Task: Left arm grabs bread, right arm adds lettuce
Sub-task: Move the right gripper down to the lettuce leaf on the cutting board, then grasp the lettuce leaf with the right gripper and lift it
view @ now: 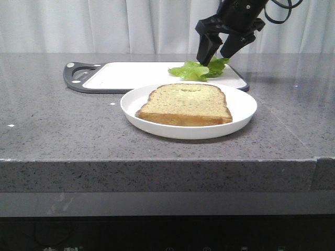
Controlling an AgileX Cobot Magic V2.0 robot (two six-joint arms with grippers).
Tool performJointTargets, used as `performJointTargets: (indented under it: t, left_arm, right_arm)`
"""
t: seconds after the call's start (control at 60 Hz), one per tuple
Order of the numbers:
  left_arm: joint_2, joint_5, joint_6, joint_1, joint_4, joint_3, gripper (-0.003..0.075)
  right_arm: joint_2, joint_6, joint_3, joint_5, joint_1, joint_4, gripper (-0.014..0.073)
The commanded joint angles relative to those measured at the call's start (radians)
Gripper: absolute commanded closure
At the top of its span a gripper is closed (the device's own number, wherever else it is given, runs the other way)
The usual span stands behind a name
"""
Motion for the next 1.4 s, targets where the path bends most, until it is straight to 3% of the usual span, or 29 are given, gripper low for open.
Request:
performJointTargets:
  t: [0.0, 0.433, 0.517, 0.783, 0.933, 1.383]
  left_arm:
    - [0.008, -0.090, -0.003, 0.001, -0.007, -0.026, 0.0741]
    - [0.008, -0.090, -0.003, 0.001, -0.007, -0.026, 0.0741]
    - [0.008, -0.090, -0.003, 0.001, -0.007, -0.026, 0.0741]
    - [0.008, -0.090, -0.003, 0.001, -0.007, -0.026, 0.0741]
    - [0.008, -0.090, -0.003, 0.001, -0.007, -0.026, 0.0741]
    - [0.008, -0.090, -0.003, 0.001, -0.007, -0.026, 0.0741]
  right_arm:
    - [-0.061, -0.035, -0.034, -0.027, -0.001, 0.011, 0.0053]
    - [-0.023, -0.045, -0.034, -0.007, -0.001, 0.014, 0.0062]
    - [-0.025, -0.045, -0.034, -0.002, -0.001, 0.014, 0.0136]
    - [-0.028, -0.045, -0.038, 0.010, -0.001, 0.014, 0.0544]
    - [-0.028, -0.035, -0.070, 0.037, -0.003, 0.014, 0.0658]
    - [-0.070, -0.026, -0.235, 0.209, -0.003, 0.077, 0.0661]
